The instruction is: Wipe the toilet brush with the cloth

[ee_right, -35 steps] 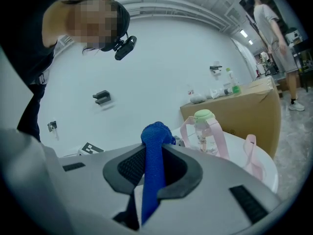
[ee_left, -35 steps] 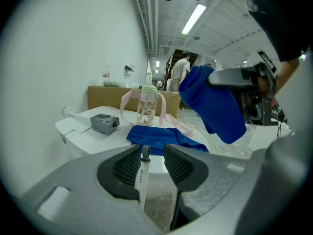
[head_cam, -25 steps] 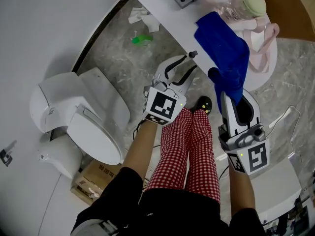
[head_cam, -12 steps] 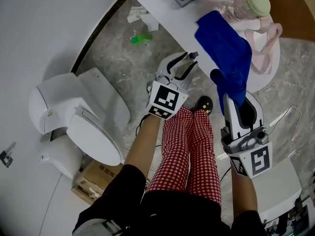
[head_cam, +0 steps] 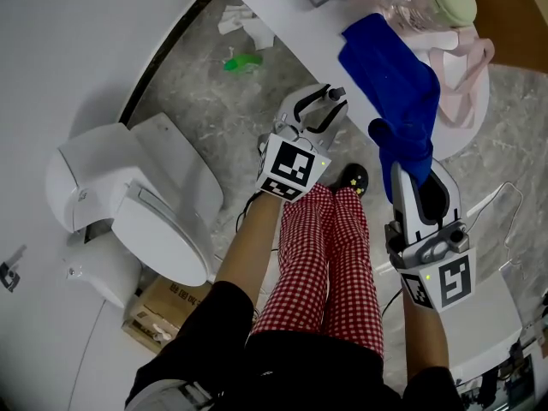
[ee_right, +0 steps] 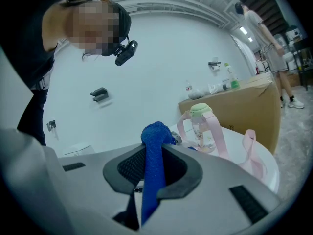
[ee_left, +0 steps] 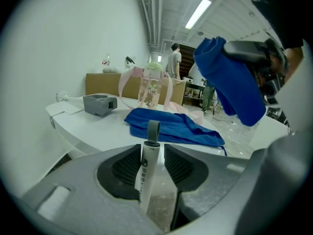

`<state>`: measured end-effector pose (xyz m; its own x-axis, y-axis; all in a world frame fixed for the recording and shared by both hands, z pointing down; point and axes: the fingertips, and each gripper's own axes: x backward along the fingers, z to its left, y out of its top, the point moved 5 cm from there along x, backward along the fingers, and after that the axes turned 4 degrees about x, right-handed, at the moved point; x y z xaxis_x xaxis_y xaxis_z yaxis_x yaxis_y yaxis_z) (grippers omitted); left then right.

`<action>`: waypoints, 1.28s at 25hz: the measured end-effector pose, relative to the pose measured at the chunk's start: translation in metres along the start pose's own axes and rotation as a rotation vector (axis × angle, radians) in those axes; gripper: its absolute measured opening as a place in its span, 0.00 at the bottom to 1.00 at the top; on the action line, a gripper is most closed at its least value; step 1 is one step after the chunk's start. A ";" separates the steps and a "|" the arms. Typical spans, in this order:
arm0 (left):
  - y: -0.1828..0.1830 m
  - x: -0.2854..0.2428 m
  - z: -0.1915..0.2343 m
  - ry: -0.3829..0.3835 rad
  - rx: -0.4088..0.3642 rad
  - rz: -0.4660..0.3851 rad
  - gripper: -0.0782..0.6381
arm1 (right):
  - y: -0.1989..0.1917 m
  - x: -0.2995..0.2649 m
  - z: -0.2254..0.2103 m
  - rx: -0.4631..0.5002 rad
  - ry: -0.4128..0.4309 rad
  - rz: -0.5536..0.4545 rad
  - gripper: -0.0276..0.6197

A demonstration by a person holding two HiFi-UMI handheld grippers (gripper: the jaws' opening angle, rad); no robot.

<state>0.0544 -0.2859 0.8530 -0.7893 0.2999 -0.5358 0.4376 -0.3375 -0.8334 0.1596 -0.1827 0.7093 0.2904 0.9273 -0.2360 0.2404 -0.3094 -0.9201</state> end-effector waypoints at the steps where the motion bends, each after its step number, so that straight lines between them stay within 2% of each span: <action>1: 0.000 -0.001 0.000 0.002 -0.001 0.000 0.30 | 0.001 0.000 0.000 0.002 -0.004 -0.004 0.14; 5: -0.004 -0.003 0.001 0.012 -0.014 0.009 0.30 | 0.004 0.002 0.000 0.013 -0.016 -0.022 0.14; 10: -0.005 -0.004 0.002 0.040 -0.017 -0.021 0.30 | 0.003 0.004 -0.003 0.012 -0.026 -0.021 0.14; 21: -0.006 0.005 0.000 0.047 -0.100 -0.015 0.26 | -0.003 0.005 -0.003 0.007 -0.040 -0.004 0.14; 32: -0.006 0.031 0.010 0.078 -0.082 -0.015 0.25 | -0.001 0.003 0.010 0.013 -0.027 -0.010 0.14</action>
<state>0.0229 -0.2831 0.8430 -0.7617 0.3740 -0.5291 0.4621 -0.2590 -0.8482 0.1510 -0.1776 0.7063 0.2628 0.9358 -0.2348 0.2311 -0.2973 -0.9264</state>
